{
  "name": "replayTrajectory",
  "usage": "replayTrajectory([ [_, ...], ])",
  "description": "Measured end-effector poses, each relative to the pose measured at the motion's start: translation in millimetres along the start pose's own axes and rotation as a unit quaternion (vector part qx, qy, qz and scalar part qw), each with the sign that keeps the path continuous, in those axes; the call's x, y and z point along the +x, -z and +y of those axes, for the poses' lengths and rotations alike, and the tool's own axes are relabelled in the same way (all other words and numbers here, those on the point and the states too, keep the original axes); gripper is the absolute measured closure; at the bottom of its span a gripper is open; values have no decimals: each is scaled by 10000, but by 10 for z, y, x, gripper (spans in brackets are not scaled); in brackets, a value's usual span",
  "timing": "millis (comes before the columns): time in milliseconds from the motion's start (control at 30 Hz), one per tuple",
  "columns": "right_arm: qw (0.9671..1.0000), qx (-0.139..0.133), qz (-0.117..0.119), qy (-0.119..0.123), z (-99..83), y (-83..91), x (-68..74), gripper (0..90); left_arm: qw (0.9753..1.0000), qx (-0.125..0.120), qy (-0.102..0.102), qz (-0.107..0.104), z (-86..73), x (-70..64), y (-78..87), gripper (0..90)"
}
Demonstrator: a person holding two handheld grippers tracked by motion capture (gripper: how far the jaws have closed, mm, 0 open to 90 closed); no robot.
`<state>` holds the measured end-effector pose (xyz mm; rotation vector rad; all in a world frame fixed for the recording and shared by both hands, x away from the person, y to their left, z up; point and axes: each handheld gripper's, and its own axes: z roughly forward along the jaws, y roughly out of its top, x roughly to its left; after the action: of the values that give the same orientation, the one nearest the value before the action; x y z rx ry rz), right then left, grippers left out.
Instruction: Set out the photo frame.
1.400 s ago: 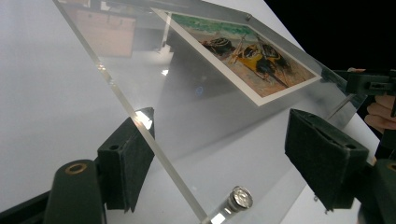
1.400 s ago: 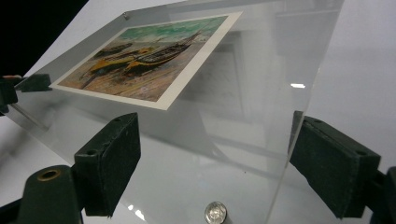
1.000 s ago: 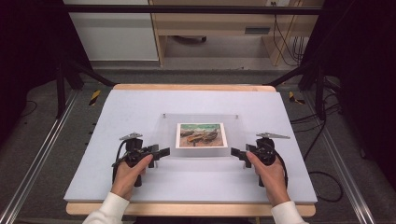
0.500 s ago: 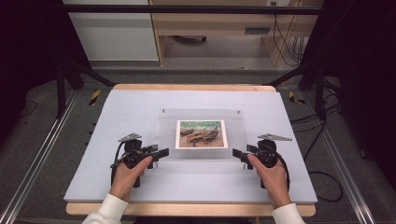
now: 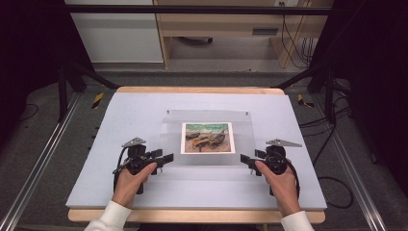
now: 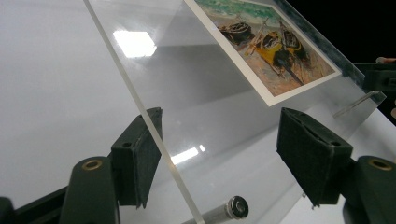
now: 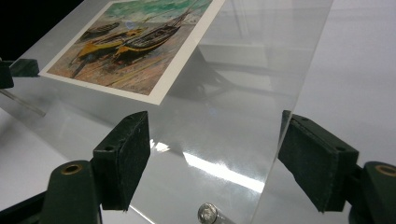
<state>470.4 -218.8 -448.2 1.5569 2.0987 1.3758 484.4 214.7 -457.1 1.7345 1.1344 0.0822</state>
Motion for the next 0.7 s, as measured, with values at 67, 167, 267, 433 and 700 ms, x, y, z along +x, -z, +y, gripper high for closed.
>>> replayTrajectory([
  [67,10000,-11,-9,21,-1,4,2,263,10000,-7,-20,6,1,-8,1,304],
  [167,10000,-36,-26,17,1,8,5,275,10000,-18,-63,34,5,-9,0,304],
  [267,9999,-82,-66,41,18,-6,-1,282,10000,-18,-58,46,10,7,-20,304],
  [433,9999,-105,-30,-28,37,-44,-31,282,10000,-12,4,14,30,46,-45,303],
  [700,9998,-169,-123,17,117,-101,-92,282,10000,-14,-72,63,130,76,-140,304],
])
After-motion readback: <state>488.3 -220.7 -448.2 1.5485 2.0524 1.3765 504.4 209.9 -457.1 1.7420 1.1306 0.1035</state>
